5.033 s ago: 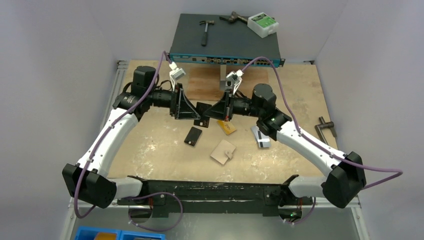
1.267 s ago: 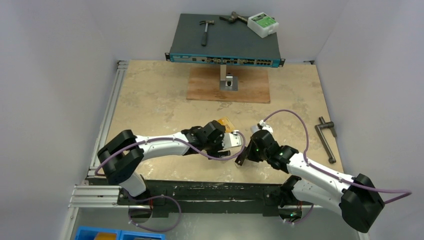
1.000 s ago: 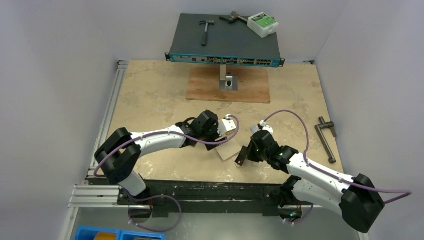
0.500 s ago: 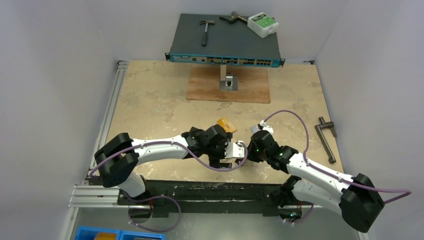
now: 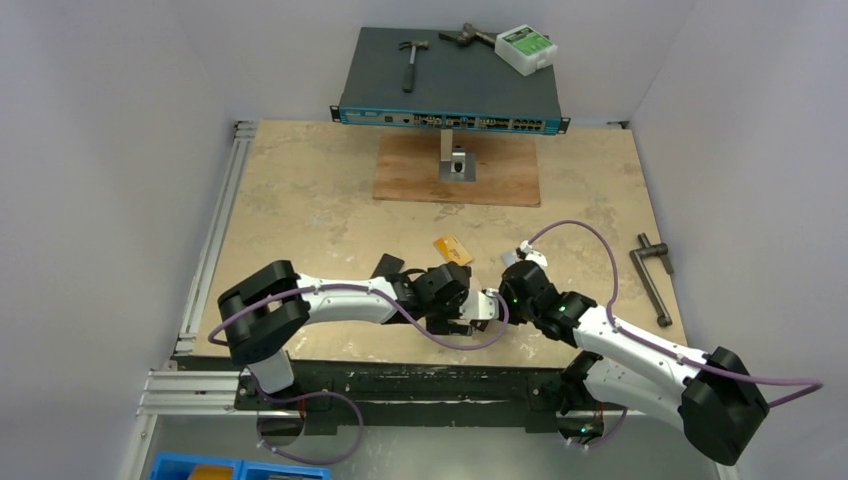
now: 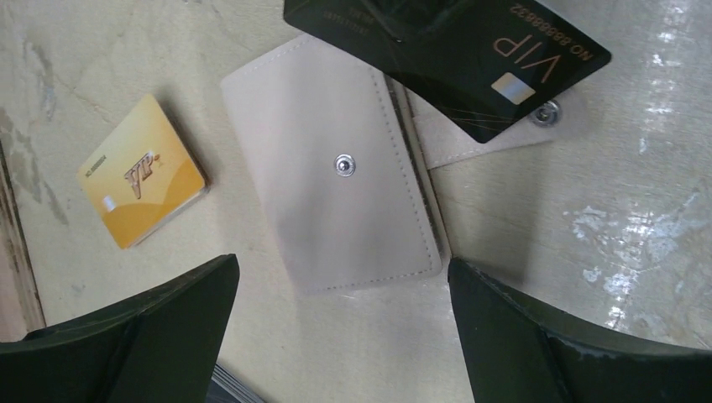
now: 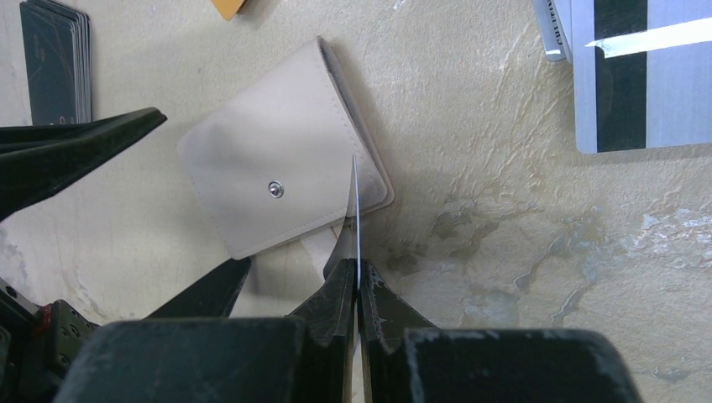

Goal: Put the credit cards into the card holder
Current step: Open the card holder at the center of the board.

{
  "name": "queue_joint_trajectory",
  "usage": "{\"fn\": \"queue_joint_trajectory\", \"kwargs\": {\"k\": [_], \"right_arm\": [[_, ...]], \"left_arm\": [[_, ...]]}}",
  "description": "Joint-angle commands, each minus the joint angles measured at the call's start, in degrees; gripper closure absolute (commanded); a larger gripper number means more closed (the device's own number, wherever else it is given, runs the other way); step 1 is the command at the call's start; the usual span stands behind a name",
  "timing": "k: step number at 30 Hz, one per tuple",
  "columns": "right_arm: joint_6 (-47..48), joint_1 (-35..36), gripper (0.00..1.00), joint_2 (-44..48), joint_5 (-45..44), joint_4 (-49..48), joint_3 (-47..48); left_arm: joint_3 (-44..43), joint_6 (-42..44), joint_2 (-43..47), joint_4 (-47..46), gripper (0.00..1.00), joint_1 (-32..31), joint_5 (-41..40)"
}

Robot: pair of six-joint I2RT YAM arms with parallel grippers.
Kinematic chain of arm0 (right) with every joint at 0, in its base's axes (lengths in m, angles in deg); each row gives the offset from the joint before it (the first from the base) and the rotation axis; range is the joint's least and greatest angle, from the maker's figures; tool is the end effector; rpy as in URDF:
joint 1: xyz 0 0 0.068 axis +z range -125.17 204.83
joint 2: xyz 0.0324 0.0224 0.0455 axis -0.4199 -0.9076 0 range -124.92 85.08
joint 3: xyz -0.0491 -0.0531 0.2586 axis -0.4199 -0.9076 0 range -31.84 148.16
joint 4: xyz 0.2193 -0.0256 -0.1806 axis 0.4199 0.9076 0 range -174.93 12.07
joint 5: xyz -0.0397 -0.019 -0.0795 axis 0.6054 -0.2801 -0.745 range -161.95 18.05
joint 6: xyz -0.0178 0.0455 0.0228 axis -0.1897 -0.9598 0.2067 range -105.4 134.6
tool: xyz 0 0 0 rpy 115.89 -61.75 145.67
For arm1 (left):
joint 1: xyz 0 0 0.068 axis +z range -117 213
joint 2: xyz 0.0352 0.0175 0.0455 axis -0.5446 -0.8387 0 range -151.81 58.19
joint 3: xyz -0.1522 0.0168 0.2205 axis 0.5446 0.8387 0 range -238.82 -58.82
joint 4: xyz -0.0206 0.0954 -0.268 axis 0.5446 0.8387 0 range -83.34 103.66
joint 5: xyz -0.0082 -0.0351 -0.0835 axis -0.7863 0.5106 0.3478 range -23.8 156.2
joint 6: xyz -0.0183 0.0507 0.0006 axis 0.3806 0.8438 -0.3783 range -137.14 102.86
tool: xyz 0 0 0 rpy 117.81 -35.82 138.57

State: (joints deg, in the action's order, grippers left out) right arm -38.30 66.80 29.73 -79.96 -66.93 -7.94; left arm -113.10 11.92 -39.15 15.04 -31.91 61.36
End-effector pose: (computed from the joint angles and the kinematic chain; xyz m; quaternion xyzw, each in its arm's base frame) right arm 0.1559 0.1336 0.1543 0.1133 0.9292 0.2104 0.2821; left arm 0.1552 -0.3246 0.1446 0.6801 0.6536 -0.0635 0.3261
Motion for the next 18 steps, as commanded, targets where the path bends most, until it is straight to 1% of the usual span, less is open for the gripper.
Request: {"fn": "queue_joint_trajectory", "kwargs": {"k": [1,8,14,18], "right_arm": [[0.07,-0.06,1.0,0.18,-2.87,1.51,-1.0],[0.04,-0.07,1.0,-0.02,-2.84,1.56,-0.91],[-0.05,-0.07,1.0,0.5,-3.3,1.86,-0.98],[-0.09,-0.06,1.0,0.49,-3.58,1.94,-0.95]], "left_arm": [[-2.89,-1.59,0.49,-3.03,0.05,0.66,-3.94],[-5.21,-5.8,0.88,1.39,0.07,1.6,1.03],[-5.35,-6.31,1.06,0.53,0.08,2.59,0.12],[-4.95,-7.06,1.14,2.45,0.06,2.03,2.67]]}}
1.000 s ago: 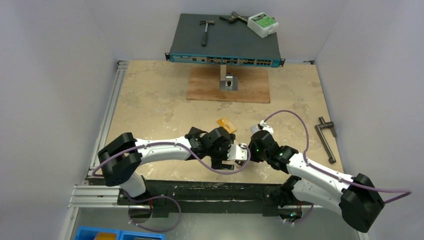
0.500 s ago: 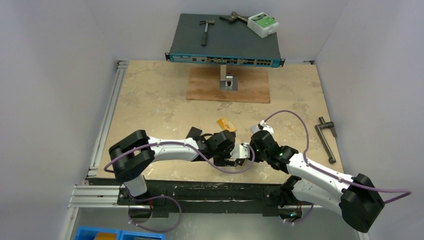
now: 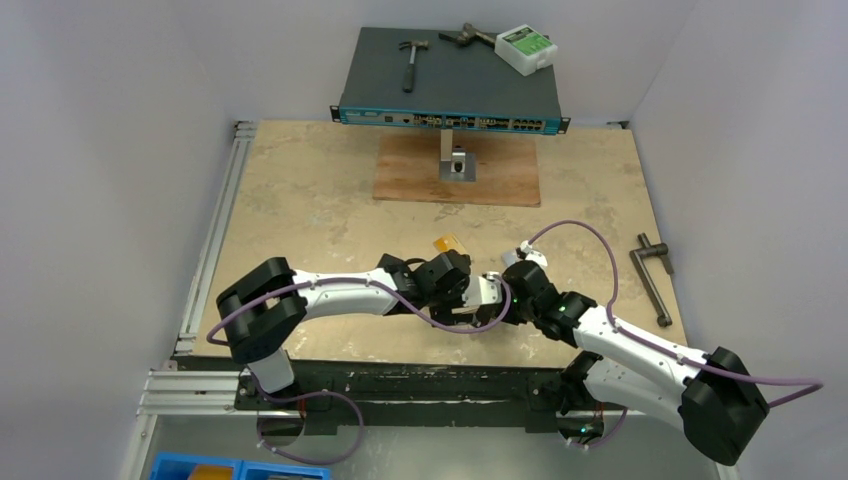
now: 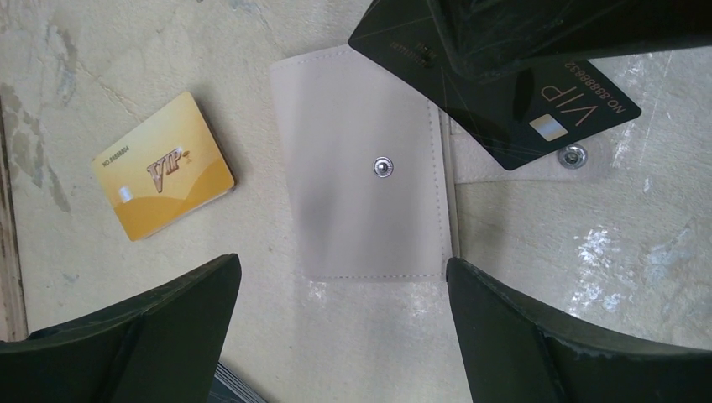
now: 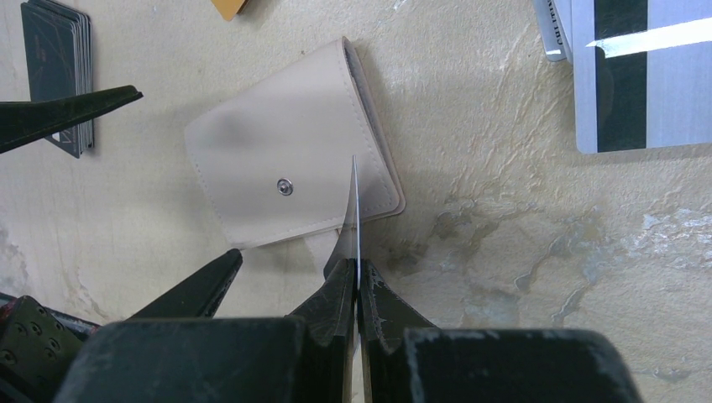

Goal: Put the credit cards into the card holder
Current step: Open the card holder at the center of the board.

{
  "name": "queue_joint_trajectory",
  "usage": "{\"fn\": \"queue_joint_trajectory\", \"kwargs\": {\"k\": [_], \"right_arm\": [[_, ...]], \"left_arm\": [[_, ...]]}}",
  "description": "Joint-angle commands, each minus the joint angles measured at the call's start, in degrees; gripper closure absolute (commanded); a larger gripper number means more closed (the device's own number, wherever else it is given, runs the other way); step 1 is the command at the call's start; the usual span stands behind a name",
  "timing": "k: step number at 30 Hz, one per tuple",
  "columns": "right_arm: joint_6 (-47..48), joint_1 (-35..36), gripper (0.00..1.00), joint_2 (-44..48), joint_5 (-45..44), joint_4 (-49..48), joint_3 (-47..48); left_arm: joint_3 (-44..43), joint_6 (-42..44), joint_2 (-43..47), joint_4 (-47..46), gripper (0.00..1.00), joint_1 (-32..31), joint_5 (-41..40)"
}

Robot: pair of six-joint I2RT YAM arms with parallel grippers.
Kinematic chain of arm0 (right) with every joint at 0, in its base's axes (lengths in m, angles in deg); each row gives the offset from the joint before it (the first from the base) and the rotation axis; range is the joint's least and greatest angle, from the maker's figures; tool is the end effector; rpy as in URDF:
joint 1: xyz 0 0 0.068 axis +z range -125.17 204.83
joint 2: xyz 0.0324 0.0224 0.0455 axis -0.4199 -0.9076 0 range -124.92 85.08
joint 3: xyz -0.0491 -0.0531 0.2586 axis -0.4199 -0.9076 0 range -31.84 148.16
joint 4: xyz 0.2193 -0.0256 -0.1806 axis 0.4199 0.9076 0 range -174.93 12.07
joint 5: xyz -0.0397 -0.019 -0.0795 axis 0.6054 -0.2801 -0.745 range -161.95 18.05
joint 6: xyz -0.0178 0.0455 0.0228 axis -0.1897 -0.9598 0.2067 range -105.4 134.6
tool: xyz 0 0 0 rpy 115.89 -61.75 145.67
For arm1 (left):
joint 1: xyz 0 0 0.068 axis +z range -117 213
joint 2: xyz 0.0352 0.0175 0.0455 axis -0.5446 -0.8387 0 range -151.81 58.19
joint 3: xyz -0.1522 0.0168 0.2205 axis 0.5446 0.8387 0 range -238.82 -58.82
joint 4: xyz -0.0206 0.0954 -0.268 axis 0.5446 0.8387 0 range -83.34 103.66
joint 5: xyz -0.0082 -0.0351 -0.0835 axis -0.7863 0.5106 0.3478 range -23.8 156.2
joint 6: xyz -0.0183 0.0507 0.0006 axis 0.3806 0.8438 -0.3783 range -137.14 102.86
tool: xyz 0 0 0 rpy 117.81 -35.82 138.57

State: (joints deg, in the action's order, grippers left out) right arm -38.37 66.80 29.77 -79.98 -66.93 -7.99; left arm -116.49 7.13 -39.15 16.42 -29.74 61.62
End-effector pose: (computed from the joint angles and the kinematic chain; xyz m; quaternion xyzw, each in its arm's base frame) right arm 0.1558 0.1335 0.1541 0.1139 0.9291 0.2104 0.2820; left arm 0.1722 -0.3282 0.1614 0.6352 0.6893 -0.0787 0.3394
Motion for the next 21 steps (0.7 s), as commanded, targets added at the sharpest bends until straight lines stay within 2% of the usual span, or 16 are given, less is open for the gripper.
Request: {"fn": "queue_joint_trajectory", "kwargs": {"k": [1,8,21], "right_arm": [[-0.03,-0.06,1.0,0.4,-3.56,1.8,-0.94],[-0.22,-0.07,1.0,1.09,-3.71,2.23,-1.0],[-0.56,-0.07,1.0,1.1,-3.91,2.35,-1.06]], "left_arm": [[-1.28,-2.23,1.18,0.94,0.06,-0.45,2.42],[-0.63,-0.28,0.73,-3.05,0.07,-0.72,-1.04],[3.14,1.74,1.53,-4.31,0.07,-1.93,3.58]]}}
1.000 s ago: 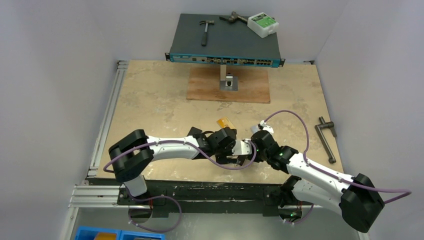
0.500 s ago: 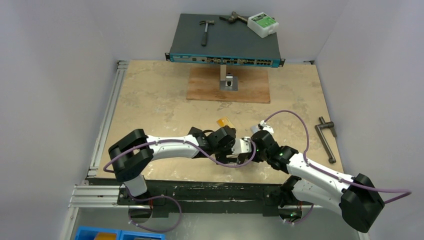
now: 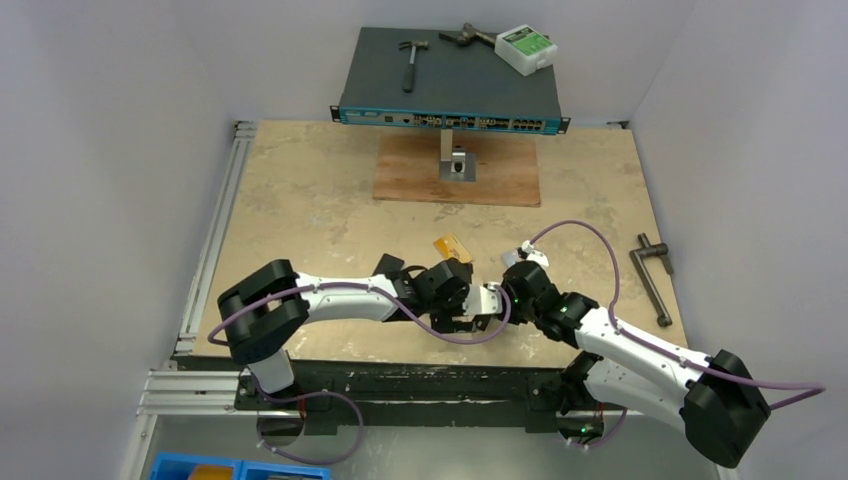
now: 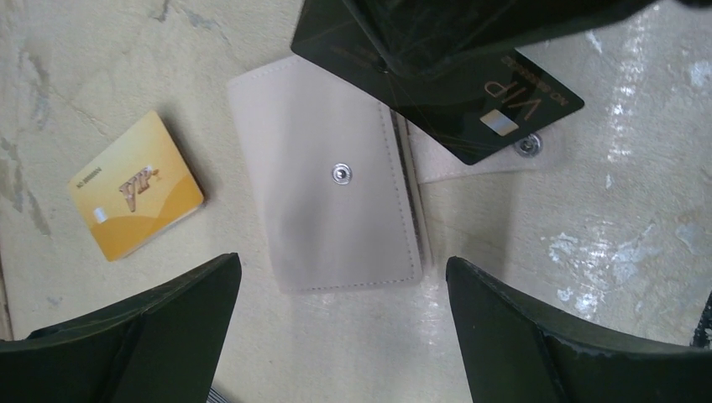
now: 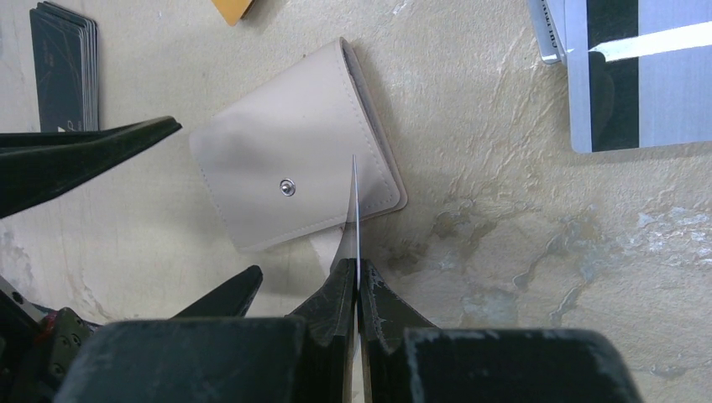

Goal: Put the credit cards into the card holder
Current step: Open the card holder at the center of the board.

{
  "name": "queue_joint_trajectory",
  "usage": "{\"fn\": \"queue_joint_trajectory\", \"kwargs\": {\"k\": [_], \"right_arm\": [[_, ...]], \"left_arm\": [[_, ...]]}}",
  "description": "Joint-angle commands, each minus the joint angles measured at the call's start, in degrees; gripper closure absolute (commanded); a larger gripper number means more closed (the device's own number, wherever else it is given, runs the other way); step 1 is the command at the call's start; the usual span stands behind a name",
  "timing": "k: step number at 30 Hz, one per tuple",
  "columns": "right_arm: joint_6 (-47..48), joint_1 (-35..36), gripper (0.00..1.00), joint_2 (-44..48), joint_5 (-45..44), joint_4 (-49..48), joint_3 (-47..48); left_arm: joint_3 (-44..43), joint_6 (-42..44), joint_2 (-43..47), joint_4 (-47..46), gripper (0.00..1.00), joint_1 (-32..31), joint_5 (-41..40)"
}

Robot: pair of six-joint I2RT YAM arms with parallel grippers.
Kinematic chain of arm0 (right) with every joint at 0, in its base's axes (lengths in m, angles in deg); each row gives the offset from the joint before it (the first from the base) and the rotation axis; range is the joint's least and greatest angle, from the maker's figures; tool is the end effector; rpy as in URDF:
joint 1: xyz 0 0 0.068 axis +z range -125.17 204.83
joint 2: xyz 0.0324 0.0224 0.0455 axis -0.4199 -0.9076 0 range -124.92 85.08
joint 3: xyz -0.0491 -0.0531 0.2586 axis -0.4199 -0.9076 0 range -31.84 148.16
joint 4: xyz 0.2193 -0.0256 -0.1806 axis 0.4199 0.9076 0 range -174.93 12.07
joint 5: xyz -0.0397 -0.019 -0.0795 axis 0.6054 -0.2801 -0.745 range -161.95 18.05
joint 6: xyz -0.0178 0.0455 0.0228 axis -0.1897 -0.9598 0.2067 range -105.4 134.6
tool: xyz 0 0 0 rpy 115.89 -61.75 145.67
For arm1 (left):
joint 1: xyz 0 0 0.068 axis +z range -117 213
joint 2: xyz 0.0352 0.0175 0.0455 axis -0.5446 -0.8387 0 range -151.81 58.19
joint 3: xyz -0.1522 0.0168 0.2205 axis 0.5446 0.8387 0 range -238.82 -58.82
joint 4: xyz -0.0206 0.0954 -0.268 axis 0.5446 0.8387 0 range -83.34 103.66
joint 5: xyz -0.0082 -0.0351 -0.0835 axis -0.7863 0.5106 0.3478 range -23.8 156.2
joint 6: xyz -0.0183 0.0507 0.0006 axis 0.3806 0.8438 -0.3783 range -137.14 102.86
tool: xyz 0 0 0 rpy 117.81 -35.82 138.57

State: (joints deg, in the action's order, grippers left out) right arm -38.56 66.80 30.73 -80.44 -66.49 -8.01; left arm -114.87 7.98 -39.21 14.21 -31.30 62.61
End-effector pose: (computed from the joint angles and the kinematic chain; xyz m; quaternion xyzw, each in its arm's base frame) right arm 0.1549 0.1323 0.1566 0.1169 0.9270 0.2113 0.2871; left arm 0.1615 -0.3306 0.1548 0.6506 0.6729 -0.0899 0.3403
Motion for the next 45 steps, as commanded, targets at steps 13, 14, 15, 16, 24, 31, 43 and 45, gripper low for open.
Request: {"fn": "queue_joint_trajectory", "kwargs": {"k": [13,14,15,16,24,31,43,45], "right_arm": [[-0.77,-0.08,1.0,0.34,-3.11,1.71,-1.42],[-0.79,-0.03,1.0,0.3,-3.1,1.75,-1.42],[-0.82,-0.05,1.0,0.22,-2.99,1.73,-1.43],[-0.8,-0.05,1.0,0.21,-3.06,1.79,-1.48],[-0.8,-0.08,1.0,0.12,-3.11,1.77,-1.43],[-0.62,-0.06,1.0,0.29,-3.06,2.22,-1.27],[0.12,0.01,1.0,-0.25,-2.39,1.92,-0.98],[0.3,-0.12,1.0,-0.61,-2.17,1.82,-0.91]], "left_arm": [[5.36,4.36,2.06,-15.6,0.09,-0.48,-5.3],[5.46,4.32,2.12,-15.94,0.1,-0.48,-5.4],[5.62,4.36,2.21,-16.58,0.1,-0.48,-5.87],[5.93,4.25,2.41,-17.37,0.1,-0.46,-6.34],[6.04,4.39,3.1,-19.53,0.13,0.0,-8.56],[5.37,4.38,3.01,-19.89,0.14,0.19,-9.25],[8.04,7.88,3.75,-17.04,0.12,0.31,-1.82],[9.7,10.81,3.95,-19.8,0.12,0.31,-1.82]]}}
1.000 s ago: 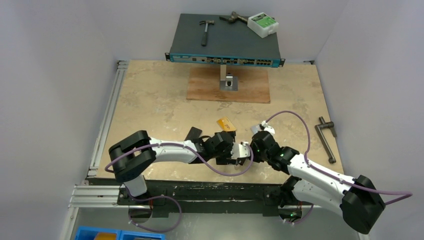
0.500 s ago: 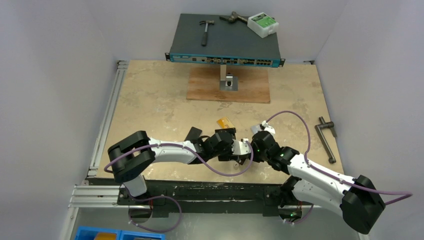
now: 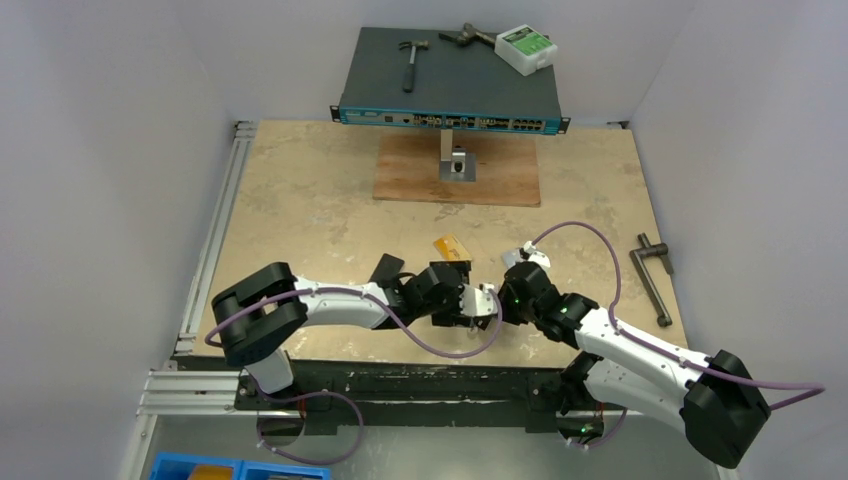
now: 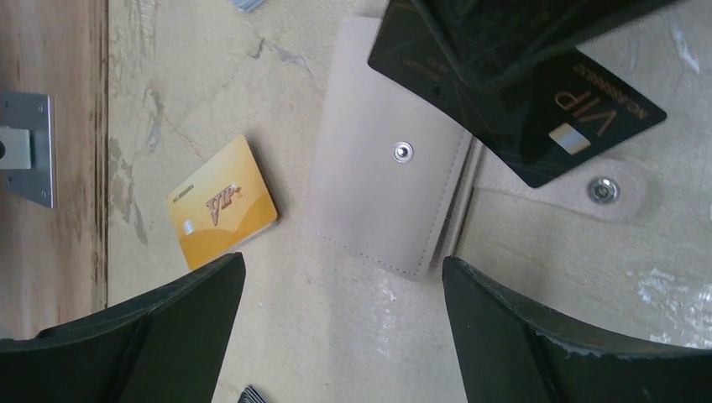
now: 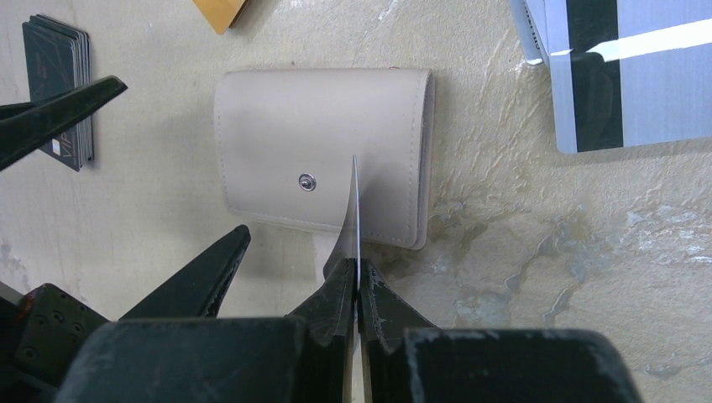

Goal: Put the credit cards into the card holder
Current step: Open the card holder at the center of the board.

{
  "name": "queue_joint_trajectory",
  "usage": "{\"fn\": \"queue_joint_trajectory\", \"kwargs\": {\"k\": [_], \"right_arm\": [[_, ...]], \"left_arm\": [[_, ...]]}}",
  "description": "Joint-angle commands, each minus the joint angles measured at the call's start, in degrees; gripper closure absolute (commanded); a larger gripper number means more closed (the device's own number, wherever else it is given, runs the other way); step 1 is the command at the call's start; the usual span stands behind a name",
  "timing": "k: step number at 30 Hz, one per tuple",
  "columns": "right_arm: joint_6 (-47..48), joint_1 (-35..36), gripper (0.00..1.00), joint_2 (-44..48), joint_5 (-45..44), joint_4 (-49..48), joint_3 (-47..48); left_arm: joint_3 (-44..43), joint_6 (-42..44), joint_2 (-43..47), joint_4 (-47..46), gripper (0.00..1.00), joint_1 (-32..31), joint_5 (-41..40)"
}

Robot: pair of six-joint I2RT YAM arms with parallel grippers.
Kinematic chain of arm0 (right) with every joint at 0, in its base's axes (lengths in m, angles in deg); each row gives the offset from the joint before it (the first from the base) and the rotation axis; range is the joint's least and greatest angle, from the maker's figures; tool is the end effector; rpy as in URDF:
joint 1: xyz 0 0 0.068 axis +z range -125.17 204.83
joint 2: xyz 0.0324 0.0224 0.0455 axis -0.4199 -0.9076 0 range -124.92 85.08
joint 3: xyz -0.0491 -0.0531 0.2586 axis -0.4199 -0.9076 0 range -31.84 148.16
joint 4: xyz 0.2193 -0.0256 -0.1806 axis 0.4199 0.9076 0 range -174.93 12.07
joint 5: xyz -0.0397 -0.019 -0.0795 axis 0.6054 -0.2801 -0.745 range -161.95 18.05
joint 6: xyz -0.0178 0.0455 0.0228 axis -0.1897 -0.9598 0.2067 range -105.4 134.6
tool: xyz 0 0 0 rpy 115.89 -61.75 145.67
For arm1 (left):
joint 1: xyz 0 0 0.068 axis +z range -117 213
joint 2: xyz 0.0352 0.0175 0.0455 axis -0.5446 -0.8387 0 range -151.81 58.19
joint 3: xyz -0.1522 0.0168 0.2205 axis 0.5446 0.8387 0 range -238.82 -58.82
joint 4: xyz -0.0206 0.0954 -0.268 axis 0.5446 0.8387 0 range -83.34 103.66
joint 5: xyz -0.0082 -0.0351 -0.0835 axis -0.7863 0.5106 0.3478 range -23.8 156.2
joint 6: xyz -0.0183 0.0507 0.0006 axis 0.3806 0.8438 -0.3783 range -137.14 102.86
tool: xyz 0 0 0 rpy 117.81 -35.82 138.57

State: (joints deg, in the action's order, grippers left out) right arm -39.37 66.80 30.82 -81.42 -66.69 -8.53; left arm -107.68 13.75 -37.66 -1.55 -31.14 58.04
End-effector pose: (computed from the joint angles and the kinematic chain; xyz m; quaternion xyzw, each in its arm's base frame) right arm 0.1543 0.1309 0.1541 0.1263 0.9259 0.2064 0.2901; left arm 0.1614 -0.3216 0.1466 0.6426 0.6302 -0.0618 0.4314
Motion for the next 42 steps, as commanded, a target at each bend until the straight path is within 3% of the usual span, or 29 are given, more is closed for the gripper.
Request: {"fn": "queue_joint_trajectory", "kwargs": {"k": [1,11,20,38,40,42], "right_arm": [[1.22,-0.06,1.0,-0.89,-1.01,1.94,-0.38],[1.33,-0.1,1.0,-1.64,0.55,2.19,0.24],[1.33,-0.04,1.0,-1.79,0.35,2.06,0.07],[1.24,-0.11,1.0,-1.07,0.05,1.65,-0.36],[1.23,-0.08,1.0,-1.05,0.06,1.54,-0.37],[1.24,-0.05,1.0,-0.94,0.07,1.43,-0.48]], "left_arm": [[3.32,6.31,2.4,-5.49,0.12,0.22,2.56],[8.73,15.36,2.16,-22.71,0.13,0.33,-1.47],[12.42,17.9,2.38,-30.18,0.14,0.33,-1.9],[13.09,14.69,1.7,-32.41,0.16,0.03,0.2],[13.13,14.3,1.55,-33.54,0.18,-0.01,0.27],[13.13,14.03,1.46,-33.94,0.3,-0.02,0.8]]}}
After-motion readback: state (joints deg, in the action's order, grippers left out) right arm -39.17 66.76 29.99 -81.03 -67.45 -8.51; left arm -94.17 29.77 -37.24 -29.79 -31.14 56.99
